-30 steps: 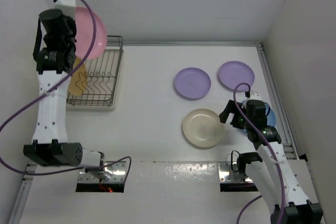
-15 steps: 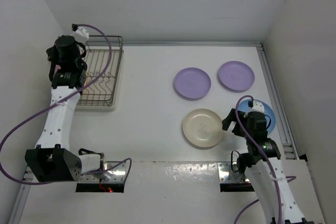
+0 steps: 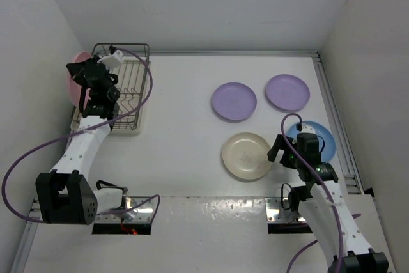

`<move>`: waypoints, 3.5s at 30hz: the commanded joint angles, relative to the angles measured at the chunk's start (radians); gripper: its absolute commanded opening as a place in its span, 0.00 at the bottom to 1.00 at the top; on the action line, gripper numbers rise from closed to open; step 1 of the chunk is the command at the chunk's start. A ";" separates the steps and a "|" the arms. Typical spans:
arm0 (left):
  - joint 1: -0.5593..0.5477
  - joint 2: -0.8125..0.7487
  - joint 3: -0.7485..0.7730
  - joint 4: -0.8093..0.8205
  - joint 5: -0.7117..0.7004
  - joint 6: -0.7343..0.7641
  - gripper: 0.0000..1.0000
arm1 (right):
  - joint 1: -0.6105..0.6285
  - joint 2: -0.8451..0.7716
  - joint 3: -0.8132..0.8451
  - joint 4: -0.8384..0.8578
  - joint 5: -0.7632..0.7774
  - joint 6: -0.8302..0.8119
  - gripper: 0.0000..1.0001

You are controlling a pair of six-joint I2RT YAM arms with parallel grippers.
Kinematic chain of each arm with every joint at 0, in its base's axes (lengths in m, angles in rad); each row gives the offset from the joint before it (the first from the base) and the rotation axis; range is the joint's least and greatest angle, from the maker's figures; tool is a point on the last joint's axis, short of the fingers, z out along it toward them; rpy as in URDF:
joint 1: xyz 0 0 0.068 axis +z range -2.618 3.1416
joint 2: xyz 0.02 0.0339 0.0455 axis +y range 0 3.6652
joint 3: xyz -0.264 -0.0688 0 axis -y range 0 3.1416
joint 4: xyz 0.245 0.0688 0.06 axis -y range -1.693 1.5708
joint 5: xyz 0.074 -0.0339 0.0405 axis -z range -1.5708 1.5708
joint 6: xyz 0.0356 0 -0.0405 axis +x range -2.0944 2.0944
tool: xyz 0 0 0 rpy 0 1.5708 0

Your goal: Load the plates into the dish rack

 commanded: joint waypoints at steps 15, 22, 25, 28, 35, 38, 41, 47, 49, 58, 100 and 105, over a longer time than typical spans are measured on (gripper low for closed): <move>-0.019 0.171 -0.079 0.343 -0.107 -0.036 0.00 | -0.003 -0.118 0.117 -0.079 0.048 0.064 0.99; -0.038 0.203 -0.124 0.207 -0.156 -0.202 0.00 | -0.003 -0.125 0.159 -0.114 0.124 0.112 0.99; -0.038 0.237 -0.124 0.170 -0.170 -0.272 0.00 | -0.004 0.014 0.231 -0.138 0.132 0.182 0.99; -0.038 0.268 -0.124 0.170 -0.193 -0.283 0.00 | -0.004 0.160 0.324 -0.190 0.131 0.216 0.99; 0.013 0.320 -0.009 -0.154 -0.100 -0.527 0.08 | -0.030 0.371 0.470 -0.145 0.200 0.251 0.99; 0.022 0.334 0.025 -0.196 -0.112 -0.578 0.17 | -0.038 0.395 0.466 -0.105 0.136 0.224 0.99; 0.031 0.321 0.060 -0.288 -0.072 -0.624 0.26 | -0.038 0.431 0.414 -0.115 0.100 0.208 0.99; 0.040 0.309 0.129 -0.374 -0.040 -0.658 0.54 | -0.075 0.392 0.277 -0.076 0.123 0.257 0.99; 0.040 0.299 0.141 -0.394 -0.031 -0.667 0.66 | -0.136 0.368 0.242 -0.044 0.096 0.332 0.99; 0.040 0.242 0.256 -0.523 0.038 -0.716 0.81 | -0.286 0.328 0.150 -0.008 0.232 0.676 0.99; -0.375 0.081 0.478 -1.123 1.333 -0.835 0.88 | -0.166 0.165 0.429 0.182 -0.110 0.078 0.00; -0.404 0.100 0.452 -1.089 1.413 -0.859 0.88 | 0.374 0.371 0.437 0.302 -0.058 -0.010 0.00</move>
